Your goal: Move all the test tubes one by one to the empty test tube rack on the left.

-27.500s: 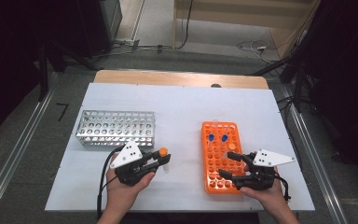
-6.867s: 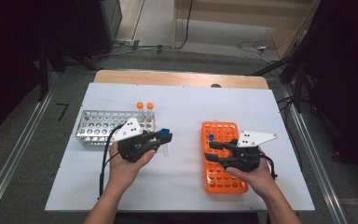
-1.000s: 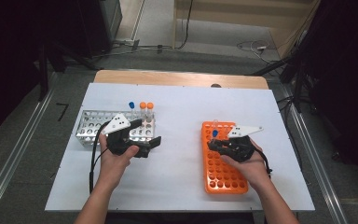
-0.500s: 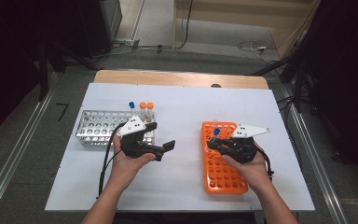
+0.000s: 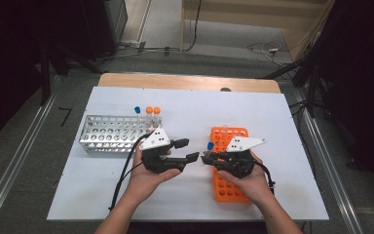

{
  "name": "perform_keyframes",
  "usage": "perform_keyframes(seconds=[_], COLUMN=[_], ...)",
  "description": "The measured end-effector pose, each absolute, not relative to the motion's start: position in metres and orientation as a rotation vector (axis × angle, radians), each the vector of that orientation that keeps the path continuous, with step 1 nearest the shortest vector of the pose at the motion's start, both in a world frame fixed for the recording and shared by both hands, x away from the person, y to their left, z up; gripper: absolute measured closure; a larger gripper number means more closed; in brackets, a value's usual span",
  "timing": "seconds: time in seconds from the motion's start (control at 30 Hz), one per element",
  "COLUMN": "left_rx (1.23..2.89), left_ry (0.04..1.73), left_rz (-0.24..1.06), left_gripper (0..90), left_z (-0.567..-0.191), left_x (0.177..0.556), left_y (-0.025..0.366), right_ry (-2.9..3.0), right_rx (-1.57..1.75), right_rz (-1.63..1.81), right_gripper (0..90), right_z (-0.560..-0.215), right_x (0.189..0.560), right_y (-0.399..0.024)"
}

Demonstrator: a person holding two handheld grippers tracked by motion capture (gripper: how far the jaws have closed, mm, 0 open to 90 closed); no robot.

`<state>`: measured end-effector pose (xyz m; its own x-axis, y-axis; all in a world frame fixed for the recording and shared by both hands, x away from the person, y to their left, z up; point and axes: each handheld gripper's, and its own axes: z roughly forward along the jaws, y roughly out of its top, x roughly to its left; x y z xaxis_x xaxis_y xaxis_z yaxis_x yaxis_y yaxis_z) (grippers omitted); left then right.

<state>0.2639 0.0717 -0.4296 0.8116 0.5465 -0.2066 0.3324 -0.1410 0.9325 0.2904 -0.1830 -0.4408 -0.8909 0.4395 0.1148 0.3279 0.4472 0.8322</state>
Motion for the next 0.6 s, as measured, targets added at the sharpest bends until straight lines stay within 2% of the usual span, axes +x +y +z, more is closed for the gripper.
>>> perform_keyframes(seconds=[0.33,0.6], left_rx=[1.770,1.802], left_ry=[0.624,0.593], left_rz=[0.173,0.152], left_gripper=[56.6,72.5], left_z=[-0.431,-0.433], left_x=[0.261,0.260], left_y=[0.061,0.057], right_ry=[2.618,2.646], right_rx=[0.617,0.588], right_rz=[1.446,1.448], right_gripper=[75.3,75.3], right_z=[-0.441,-0.442], right_x=[0.280,0.276], right_y=[-0.168,-0.162])
